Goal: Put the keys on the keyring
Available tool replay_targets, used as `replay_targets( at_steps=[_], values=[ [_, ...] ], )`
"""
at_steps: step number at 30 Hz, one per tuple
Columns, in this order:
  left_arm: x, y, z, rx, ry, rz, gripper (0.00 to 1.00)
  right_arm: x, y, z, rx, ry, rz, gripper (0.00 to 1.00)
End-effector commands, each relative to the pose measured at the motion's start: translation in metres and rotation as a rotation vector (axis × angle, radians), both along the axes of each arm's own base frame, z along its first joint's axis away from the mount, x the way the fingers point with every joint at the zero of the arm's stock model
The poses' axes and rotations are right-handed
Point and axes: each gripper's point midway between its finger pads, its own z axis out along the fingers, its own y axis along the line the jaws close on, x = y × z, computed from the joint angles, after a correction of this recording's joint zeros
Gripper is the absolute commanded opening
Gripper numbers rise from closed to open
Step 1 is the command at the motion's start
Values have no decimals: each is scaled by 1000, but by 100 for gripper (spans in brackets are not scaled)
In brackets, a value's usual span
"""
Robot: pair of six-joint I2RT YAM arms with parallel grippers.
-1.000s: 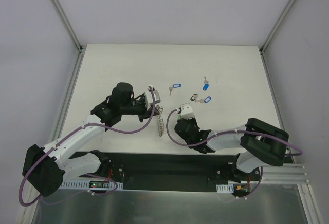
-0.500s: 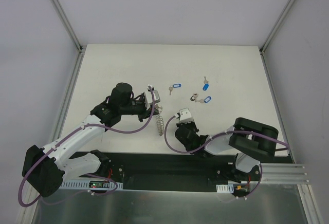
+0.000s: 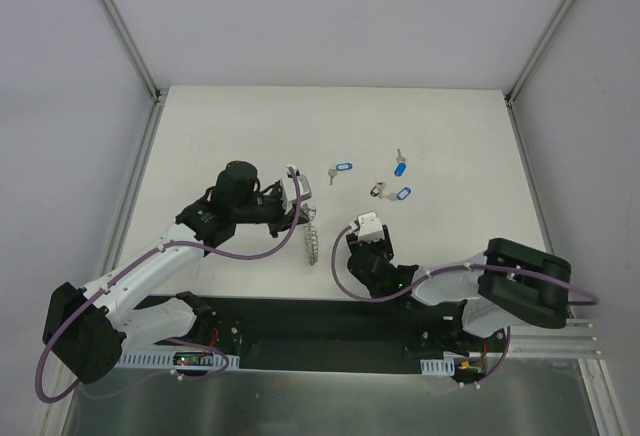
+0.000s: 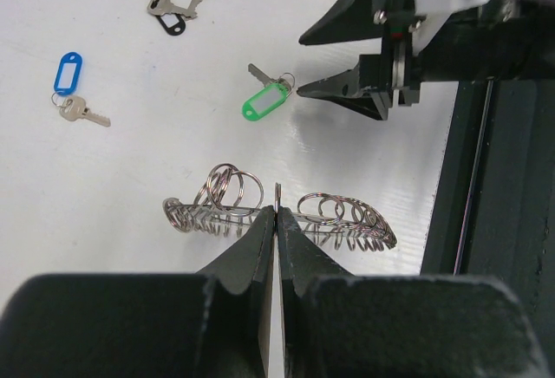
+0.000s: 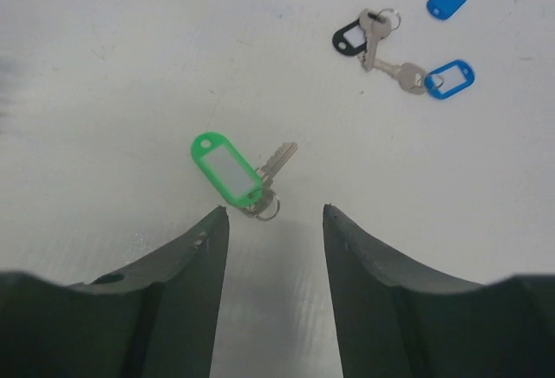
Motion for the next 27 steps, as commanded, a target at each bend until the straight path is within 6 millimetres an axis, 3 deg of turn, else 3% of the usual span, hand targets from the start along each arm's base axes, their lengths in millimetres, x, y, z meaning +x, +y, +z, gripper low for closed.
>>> replay_targets(
  at_steps=[1,5,11,12,13,20,27],
  values=[
    [3,-1,18,-51,-55,4,0,-4,2,28,51,37,14,53],
    [3,-2,20,-56,-58,2,0,-9,-8,35,23,184,41,63],
    [3,-2,20,-57,-60,0,0,-13,-16,39,140,405,119,63],
    [3,-2,20,-56,-56,1,0,-5,-24,40,171,429,98,63],
    [3,-2,19,-55,-56,2,0,-12,-19,37,192,488,151,63],
    [3,-2,19,-54,-53,0,0,4,-31,28,361,680,178,52],
    [3,-2,19,-54,-55,-3,0,17,-17,28,457,779,262,44]
  ],
)
